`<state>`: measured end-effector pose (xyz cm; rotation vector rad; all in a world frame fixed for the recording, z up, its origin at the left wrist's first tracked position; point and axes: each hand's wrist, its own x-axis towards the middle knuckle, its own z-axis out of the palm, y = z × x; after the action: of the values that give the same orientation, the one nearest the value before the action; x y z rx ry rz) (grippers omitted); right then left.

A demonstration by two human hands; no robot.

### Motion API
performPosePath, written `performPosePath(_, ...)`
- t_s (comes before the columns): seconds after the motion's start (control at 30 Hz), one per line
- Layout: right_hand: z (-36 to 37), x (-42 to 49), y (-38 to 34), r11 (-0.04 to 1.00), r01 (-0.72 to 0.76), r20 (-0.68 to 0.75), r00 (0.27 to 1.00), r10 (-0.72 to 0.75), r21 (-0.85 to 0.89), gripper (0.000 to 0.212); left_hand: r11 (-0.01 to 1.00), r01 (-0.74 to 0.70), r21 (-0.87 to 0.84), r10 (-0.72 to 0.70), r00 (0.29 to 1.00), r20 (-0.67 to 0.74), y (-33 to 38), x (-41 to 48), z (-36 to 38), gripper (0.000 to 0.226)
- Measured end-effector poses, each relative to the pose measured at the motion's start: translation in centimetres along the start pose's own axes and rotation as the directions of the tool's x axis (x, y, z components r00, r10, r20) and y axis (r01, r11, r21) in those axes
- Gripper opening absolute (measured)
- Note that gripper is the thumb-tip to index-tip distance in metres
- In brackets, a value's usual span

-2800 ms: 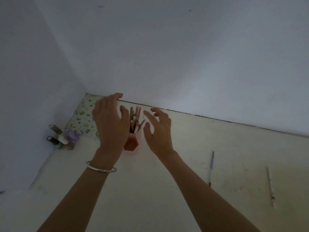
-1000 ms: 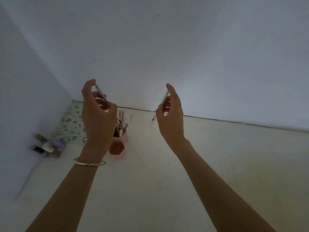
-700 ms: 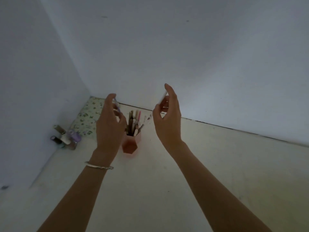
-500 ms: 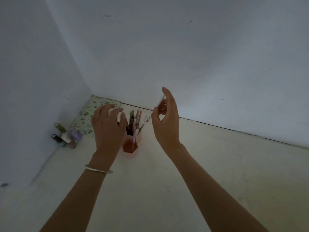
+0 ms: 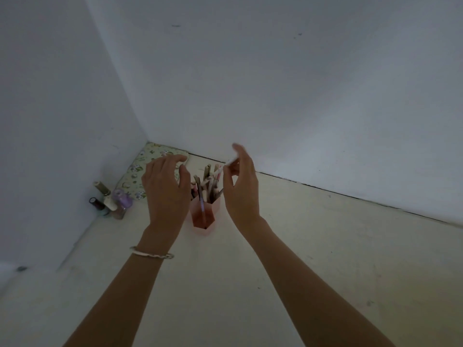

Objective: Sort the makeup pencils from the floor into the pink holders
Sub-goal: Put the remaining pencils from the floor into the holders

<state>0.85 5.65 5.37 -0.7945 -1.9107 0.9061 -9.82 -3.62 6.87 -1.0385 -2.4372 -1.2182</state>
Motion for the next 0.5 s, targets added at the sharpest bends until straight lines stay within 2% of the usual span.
performPosePath(0.1,0.70,-0.49,0.12,0.997,-0.020,0.045,0.999,0.024,-0.072,0.028,0.999,0.012,-0.030,-0.011,1.000,0.014,0.06,-0.34,-0.06,0.024)
performPosePath(0.23,0.67,-0.33,-0.14,0.986,0.103,0.090,0.992,-0.092,-0.131,0.029,0.998,0.028,-0.063,-0.028,1.000,0.009,-0.01,-0.24,-0.30,0.025)
performPosePath(0.33,0.38,-0.05,0.00,0.976,0.139,0.098,0.988,-0.123,-0.166,0.029,0.991,0.061,-0.116,-0.061,0.998,0.003,0.03,-0.17,-0.67,0.027)
performPosePath(0.43,0.55,-0.13,0.09,0.949,0.209,0.158,0.972,-0.175,-0.237,0.037,0.988,0.059,-0.145,-0.061,0.998,-0.005,0.15,-0.30,-0.93,0.026)
performPosePath(0.5,1.07,-0.36,0.30,0.934,0.212,0.239,0.960,-0.144,-0.287,0.044,0.985,0.071,-0.155,-0.071,0.997,0.005,0.24,-0.40,-1.02,0.027)
